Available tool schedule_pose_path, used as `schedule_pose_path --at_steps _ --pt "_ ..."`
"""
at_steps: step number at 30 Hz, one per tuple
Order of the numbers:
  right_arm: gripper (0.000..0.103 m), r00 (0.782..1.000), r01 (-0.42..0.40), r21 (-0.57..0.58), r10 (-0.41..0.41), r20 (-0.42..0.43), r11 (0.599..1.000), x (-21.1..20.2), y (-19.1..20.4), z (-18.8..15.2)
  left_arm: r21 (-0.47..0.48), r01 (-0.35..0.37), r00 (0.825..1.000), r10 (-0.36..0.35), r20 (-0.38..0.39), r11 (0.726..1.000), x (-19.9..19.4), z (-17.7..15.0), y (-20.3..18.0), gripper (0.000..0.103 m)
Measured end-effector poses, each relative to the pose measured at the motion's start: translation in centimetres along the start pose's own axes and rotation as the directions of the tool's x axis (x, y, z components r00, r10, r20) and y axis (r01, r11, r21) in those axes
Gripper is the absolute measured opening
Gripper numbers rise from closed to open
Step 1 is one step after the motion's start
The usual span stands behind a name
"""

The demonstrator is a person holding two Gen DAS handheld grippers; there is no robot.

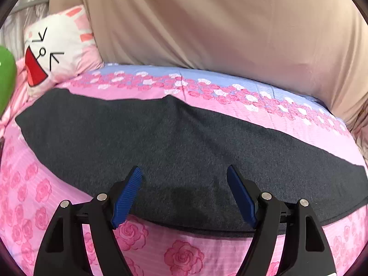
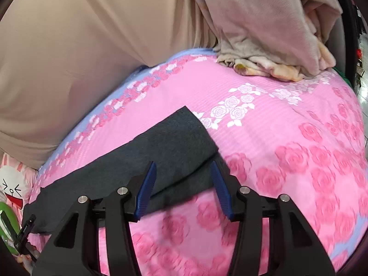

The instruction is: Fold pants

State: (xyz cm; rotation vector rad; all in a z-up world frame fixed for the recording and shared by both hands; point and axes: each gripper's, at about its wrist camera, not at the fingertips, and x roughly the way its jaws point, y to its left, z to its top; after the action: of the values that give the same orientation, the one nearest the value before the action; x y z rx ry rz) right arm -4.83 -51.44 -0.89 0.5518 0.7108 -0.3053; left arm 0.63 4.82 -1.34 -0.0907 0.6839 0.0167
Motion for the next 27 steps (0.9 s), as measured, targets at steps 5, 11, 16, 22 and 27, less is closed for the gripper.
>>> schedule_pose_path --at_steps 5,11,16,22,27 --pt "0.049 0.999 0.046 0.06 -0.045 -0.023 0.997 -0.1 -2.0 -0.4 -0.08 0.014 1.0 -0.014 0.004 0.997 0.1 0.0 1.8 0.079" --pt "0.036 0.996 0.035 -0.021 -0.036 -0.084 0.999 0.9 -1.5 -1.4 -0.117 0.02 1.0 -0.022 -0.014 0.993 0.4 0.0 2.4 0.079" --pt "0.003 0.987 0.153 -0.154 -0.143 0.074 0.976 -1.3 0.7 -0.5 -0.122 0.018 1.0 -0.019 -0.005 0.992 0.2 -0.1 2.6 0.079" --pt "0.006 0.993 0.114 -0.029 -0.113 0.025 0.993 -1.0 -3.0 -0.2 -0.132 0.026 0.999 -0.029 -0.02 0.991 0.6 -0.1 2.7 0.079" --pt "0.034 1.0 -0.014 0.001 0.014 -0.001 1.0 -1.6 -1.7 1.2 -0.125 0.026 0.999 -0.029 -0.015 0.992 0.5 -0.1 2.5 0.08"
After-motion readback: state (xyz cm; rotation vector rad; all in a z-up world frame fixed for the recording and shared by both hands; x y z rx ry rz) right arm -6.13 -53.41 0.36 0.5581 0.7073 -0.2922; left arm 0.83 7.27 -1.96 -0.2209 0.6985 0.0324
